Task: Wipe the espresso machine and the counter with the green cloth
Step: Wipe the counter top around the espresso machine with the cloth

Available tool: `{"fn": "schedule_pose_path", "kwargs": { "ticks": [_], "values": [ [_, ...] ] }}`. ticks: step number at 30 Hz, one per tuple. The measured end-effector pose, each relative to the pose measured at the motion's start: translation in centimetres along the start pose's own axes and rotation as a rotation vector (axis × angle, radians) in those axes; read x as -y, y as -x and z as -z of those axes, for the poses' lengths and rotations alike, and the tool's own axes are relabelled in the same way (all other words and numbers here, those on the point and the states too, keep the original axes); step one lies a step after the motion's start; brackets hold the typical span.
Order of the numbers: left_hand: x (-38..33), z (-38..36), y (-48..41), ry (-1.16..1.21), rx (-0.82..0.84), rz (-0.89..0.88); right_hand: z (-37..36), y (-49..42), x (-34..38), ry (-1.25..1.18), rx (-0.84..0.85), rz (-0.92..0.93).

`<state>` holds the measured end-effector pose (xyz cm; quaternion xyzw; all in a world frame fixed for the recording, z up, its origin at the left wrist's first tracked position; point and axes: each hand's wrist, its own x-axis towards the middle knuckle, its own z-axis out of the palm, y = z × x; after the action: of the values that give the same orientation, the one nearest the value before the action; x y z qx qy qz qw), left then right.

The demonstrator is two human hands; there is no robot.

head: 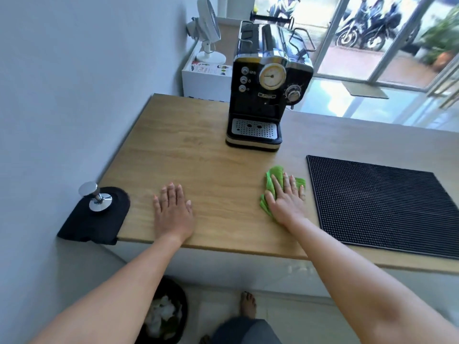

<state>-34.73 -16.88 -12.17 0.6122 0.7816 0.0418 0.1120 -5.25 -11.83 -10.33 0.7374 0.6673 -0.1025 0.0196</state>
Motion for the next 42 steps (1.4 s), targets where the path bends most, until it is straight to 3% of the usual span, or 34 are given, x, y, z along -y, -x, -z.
{"fn": "schedule_pose_path", "kwargs": {
  "ticks": [3, 8, 12, 15, 17, 20, 23, 25, 28, 34, 42],
  "values": [
    [-0.2, 0.2, 0.1, 0.009, 0.039, -0.015, -0.2, -0.4, 3.6, -0.034, 0.019, -0.026],
    [0.1, 0.7, 0.3, -0.003, 0.065, -0.012, -1.6, 5.2, 7.1, 0.032, 0.061, 0.387],
    [-0.5, 1.1, 0.3, 0.021, 0.059, 0.012, -1.8, 8.7, 4.2, 0.012, 0.036, 0.606],
    [-1.7, 1.9, 0.8, 0.064, 0.057, -0.010, -1.5, 9.7, 0.5, -0.134, -0.005, 0.617],
    [-3.2, 2.2, 2.1, 0.147, -0.033, -0.164, -1.5, 9.8, -1.9, -0.223, -0.022, 0.592],
    [-6.3, 2.2, 5.5, 0.239, -0.184, -0.529, -1.3, 9.9, -4.5, -0.155, -0.077, 0.678],
    [-8.9, 1.2, 8.9, 0.199, -0.169, -0.821, -0.7, 10.6, -6.8, 0.035, -0.049, 0.797],
    [-9.9, -0.4, 10.6, 0.082, -0.116, -0.912, -0.9, 10.8, -8.7, 0.163, -0.030, 0.858],
    [-10.7, -2.7, 11.9, -0.060, -0.039, -0.871, -1.3, 10.8, -11.2, 0.250, -0.055, 0.888],
    [-13.2, -4.5, 13.2, -0.120, -0.080, -0.769, -0.4, 11.2, -12.5, 0.068, -0.165, 0.916],
    [-18.4, -0.1, 13.6, 0.125, -0.166, -0.670, 8.8, 9.8, -12.6, -0.155, -0.046, 0.629]
  ]
}}
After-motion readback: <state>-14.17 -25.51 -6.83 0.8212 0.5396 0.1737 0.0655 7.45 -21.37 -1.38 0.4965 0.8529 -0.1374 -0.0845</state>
